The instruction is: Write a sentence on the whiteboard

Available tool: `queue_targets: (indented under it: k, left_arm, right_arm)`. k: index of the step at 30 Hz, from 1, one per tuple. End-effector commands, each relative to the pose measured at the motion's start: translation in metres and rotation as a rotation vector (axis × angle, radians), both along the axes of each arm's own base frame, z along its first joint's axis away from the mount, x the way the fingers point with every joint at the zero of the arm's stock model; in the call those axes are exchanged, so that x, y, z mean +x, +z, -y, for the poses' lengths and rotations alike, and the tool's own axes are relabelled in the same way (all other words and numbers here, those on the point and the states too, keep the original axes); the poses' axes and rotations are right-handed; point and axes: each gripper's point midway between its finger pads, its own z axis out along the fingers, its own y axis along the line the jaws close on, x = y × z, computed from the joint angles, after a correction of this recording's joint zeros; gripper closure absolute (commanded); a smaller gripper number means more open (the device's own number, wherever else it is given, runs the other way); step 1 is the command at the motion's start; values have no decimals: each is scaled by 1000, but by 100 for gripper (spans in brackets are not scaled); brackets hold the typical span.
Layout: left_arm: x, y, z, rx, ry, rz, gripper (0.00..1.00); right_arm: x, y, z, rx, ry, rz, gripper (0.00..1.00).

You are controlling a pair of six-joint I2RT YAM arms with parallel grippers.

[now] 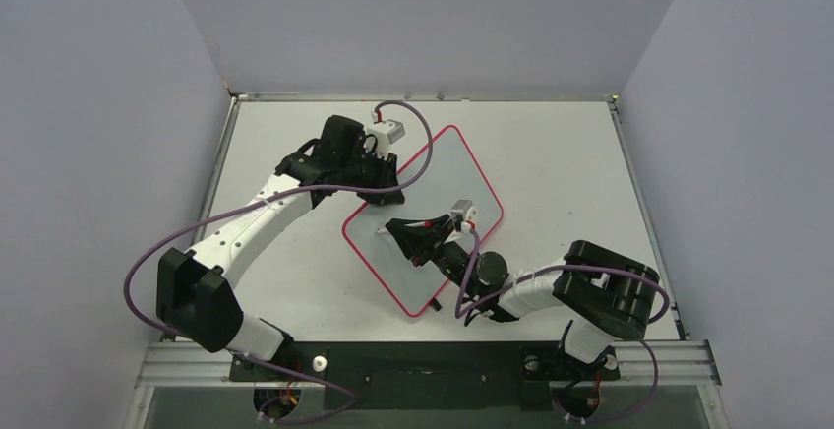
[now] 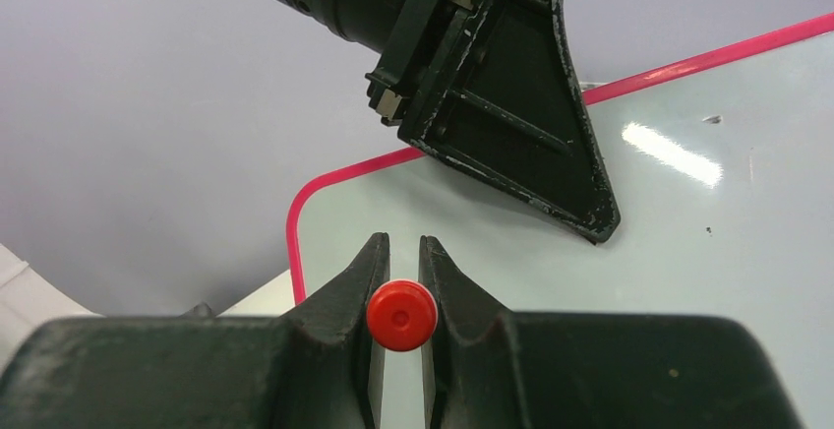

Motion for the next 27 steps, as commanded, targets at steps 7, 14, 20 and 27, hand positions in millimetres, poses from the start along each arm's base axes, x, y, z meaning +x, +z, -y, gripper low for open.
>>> queue_targets:
  k: [7,14,20,27]
  left_arm:
    - [22,-13,-30,210,37,148,100]
    - [21,-12,-34,223,43,148,100]
    - [20,-12,-35,233,41,144,100]
    - [19,-12,-38,258,43,149,100]
  right_arm:
    - [-14,7,-2,31,38,39,100]
    - [-14,-4,0,9,30,20,100]
    - [-10,-8,7,-6,-11,20,100]
    - [1,-10,15,-11,-63,16,100]
